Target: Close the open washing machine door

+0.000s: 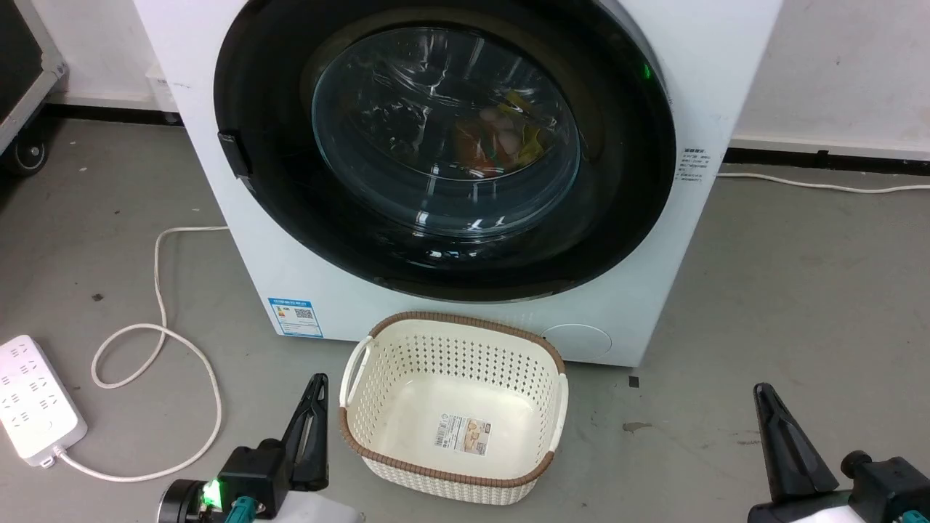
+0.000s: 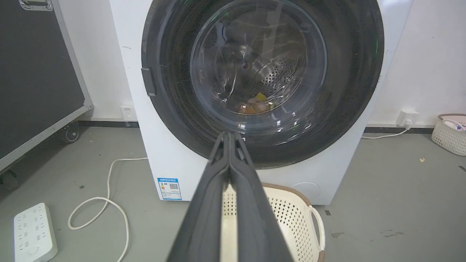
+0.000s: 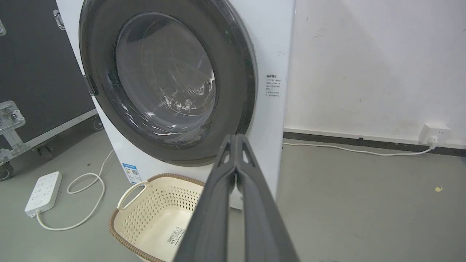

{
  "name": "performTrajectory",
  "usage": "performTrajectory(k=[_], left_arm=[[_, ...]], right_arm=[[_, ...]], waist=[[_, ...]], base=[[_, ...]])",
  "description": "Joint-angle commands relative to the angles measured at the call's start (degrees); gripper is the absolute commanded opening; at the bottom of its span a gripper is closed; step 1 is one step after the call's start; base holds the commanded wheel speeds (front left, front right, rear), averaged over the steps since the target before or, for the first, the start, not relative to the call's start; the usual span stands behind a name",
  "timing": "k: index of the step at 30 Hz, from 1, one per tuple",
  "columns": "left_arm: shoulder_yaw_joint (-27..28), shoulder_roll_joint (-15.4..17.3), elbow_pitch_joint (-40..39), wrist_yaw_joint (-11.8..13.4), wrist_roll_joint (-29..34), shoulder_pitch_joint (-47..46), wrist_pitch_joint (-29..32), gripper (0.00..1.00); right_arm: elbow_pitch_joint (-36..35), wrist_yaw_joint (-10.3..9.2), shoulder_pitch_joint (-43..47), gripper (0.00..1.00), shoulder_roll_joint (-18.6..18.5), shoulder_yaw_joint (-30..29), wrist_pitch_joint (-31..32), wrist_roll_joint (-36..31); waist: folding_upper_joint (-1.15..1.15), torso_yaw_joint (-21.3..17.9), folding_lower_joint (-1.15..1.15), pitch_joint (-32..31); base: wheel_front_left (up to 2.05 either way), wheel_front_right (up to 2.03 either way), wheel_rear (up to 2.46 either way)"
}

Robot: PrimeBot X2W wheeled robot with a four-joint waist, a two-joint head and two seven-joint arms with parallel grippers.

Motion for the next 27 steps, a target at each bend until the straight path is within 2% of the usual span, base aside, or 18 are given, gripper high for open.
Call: performTrajectory(k=[1,27], left_arm=[[0.35,-0.08,-0.26,-0.17,0.36,-0.08,0.35,0.0],[2.0,-0.37,-1.39,-0.73,1.53,-0.32,3.4,0.0]], right_arm=[[-0.1,0.0,-0.35,0.0,0.05,0.11,0.39,-0.33],[-0.42,-0.01,-1.52,0.0,0.2,0.84,3.44,-1.59]], waist=[[0.0,0.02,0.0,0.0],[0.0,0.19,0.0,0.05]], base=[[0.0,0.0,0.0],[0.0,0.0,0.0]])
